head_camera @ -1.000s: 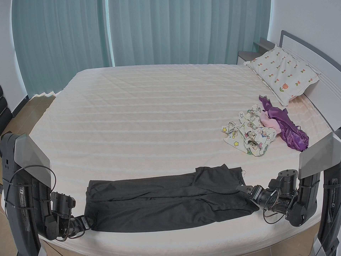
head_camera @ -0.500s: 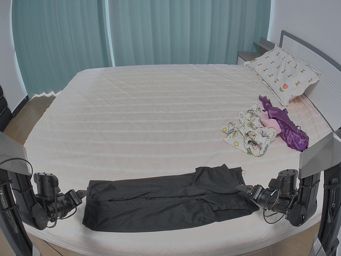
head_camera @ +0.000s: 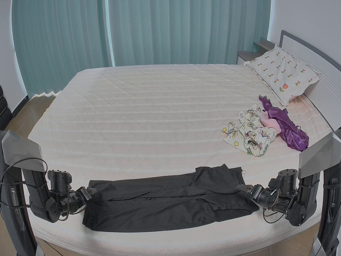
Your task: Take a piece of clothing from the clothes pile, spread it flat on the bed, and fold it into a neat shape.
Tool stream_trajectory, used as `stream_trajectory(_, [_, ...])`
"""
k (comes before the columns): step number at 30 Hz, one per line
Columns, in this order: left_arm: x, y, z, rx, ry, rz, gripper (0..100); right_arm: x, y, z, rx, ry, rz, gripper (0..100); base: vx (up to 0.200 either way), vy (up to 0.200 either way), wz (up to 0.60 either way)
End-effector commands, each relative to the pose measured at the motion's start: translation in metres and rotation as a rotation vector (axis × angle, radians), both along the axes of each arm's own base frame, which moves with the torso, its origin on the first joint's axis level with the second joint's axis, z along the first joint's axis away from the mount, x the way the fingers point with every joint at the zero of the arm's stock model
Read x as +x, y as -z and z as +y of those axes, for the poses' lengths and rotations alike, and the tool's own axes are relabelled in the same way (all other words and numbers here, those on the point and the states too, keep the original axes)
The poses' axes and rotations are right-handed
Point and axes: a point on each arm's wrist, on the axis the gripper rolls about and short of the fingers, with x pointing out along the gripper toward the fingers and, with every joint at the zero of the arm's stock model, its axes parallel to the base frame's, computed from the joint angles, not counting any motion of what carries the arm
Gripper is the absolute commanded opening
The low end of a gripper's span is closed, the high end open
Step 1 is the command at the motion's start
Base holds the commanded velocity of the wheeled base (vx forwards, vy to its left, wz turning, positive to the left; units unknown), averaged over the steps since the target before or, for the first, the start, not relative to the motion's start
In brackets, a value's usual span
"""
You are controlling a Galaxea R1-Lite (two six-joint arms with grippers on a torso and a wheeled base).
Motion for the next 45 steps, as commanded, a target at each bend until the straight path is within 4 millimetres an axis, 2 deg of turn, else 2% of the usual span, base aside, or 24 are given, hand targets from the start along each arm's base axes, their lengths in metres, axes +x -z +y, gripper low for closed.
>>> stream_trajectory(1, [0.006,0.013,-0.003,0.004,0.007,0.025,0,0.000,0.001,0.000,0.000,-0.002,-0.004,100,0.000,0.000,0.00])
stream_trajectory(7, [0.005,0.017,-0.002,0.049,-0.034,0.041,0,0.000,0.001,0.000,0.000,-0.002,-0.002,100,0.000,0.000,0.00])
stream_trajectory(11, [-0.007,0.016,-0.002,0.037,-0.051,0.073,0,-0.001,-0.002,0.000,0.002,-0.002,-0.010,100,0.000,0.000,0.00])
stream_trajectory(18, [-0.005,0.012,-0.001,0.016,-0.076,0.053,0,0.005,-0.011,-0.009,0.003,0.035,-0.055,100,0.000,0.000,0.00])
stream_trajectory(23, [0.001,0.011,0.002,0.007,-0.093,0.032,0,0.022,-0.018,-0.013,-0.029,0.026,-0.143,100,0.000,0.000,0.00])
stream_trajectory(28, [0.007,0.009,0.002,-0.048,-0.136,0.009,0,0.040,-0.009,-0.007,-0.022,-0.059,-0.124,100,0.000,0.000,0.00])
stream_trajectory(32, [0.007,0.010,0.002,-0.052,-0.139,0.012,0,0.061,-0.003,0.001,-0.028,-0.082,-0.092,100,0.000,0.000,0.00])
stream_trajectory(45, [0.007,0.011,0.002,-0.053,-0.138,0.012,0,0.074,0.009,0.005,-0.036,-0.095,-0.031,100,0.000,0.000,0.00])
